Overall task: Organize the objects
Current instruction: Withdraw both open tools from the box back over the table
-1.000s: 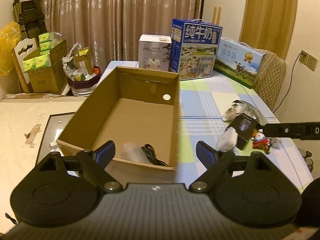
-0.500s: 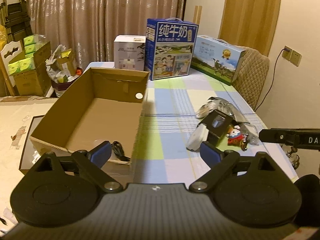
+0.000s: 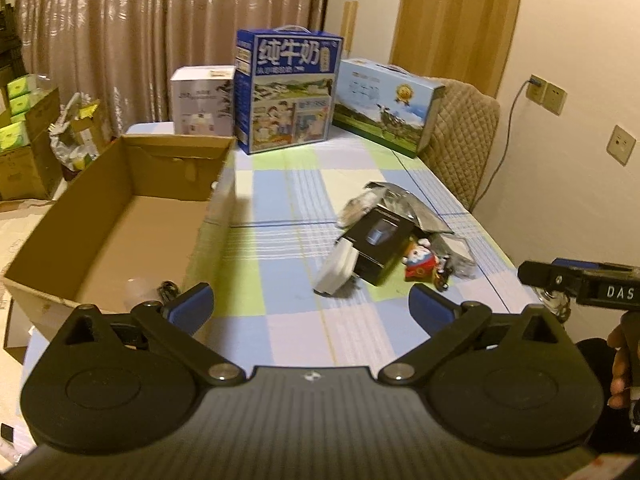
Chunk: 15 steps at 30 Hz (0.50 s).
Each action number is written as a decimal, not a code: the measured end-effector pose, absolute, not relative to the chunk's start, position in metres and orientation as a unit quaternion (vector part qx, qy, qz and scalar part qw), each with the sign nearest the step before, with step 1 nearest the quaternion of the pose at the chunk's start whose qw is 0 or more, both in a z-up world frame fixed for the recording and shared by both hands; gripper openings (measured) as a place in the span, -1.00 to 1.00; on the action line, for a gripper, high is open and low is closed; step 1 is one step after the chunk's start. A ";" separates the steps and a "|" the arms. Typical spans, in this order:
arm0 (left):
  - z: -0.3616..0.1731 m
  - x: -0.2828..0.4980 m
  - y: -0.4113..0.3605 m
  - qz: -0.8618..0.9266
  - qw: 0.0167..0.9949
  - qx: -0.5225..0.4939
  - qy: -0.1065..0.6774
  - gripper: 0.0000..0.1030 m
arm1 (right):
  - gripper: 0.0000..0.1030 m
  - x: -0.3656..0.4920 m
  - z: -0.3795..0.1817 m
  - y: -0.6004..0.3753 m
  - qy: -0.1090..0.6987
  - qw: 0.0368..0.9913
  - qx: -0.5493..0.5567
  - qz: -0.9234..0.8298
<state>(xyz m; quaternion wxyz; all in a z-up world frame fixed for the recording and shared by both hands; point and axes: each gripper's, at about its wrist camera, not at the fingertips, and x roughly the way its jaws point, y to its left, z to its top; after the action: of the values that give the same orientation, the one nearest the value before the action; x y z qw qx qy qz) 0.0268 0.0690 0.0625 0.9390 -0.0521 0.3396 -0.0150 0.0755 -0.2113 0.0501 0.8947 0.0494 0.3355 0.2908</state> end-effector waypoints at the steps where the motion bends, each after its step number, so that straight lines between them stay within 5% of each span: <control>1: 0.061 0.028 0.067 -0.018 0.938 -0.052 0.342 0.98 | 0.64 0.076 0.049 -0.214 0.336 0.895 0.052 0.287; 15: 0.043 0.042 0.044 -0.044 0.936 -0.050 0.347 0.98 | 0.64 0.081 0.039 -0.231 0.353 0.895 0.058 0.267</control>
<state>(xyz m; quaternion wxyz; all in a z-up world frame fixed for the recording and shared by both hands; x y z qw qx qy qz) 0.0419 0.0439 0.0429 0.9355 -0.0502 0.3469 -0.0438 0.0809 -0.2311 0.0393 0.8950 0.0581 0.3529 0.2667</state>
